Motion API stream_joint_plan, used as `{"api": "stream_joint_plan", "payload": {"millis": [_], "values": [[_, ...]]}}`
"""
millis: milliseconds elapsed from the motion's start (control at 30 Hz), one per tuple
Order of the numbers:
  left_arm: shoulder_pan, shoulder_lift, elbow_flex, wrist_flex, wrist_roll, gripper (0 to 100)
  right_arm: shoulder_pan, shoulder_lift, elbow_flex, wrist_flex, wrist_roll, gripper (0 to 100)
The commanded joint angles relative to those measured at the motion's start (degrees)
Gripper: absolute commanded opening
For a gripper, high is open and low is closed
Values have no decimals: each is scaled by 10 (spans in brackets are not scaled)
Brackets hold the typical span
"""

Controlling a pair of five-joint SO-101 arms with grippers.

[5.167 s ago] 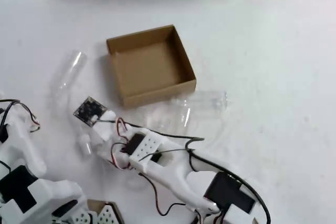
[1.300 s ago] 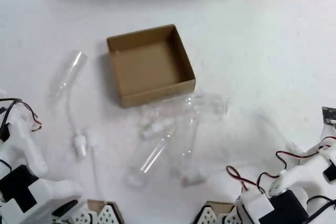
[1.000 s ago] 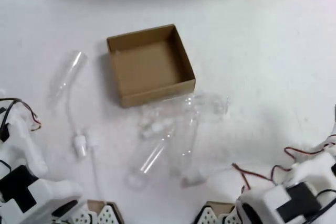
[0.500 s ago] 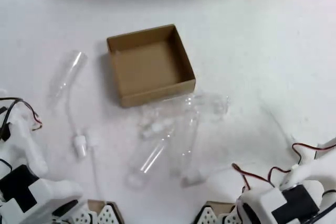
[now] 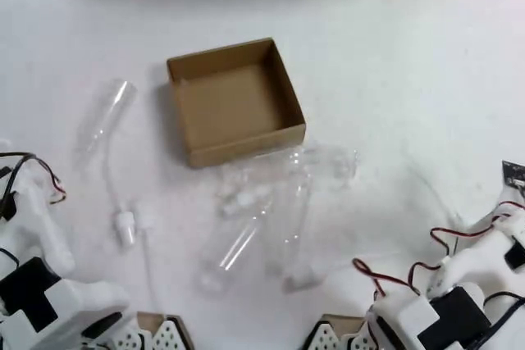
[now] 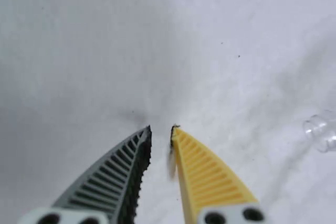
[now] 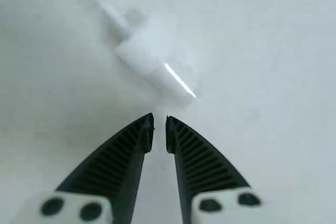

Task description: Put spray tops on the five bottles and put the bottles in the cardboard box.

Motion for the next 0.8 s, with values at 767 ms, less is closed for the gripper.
{"api": "stream_joint_plan", "payload": {"millis": [767], "values": [[10,-1,-16,-12,1,80,38,174,-281,2,-53,17]]}}
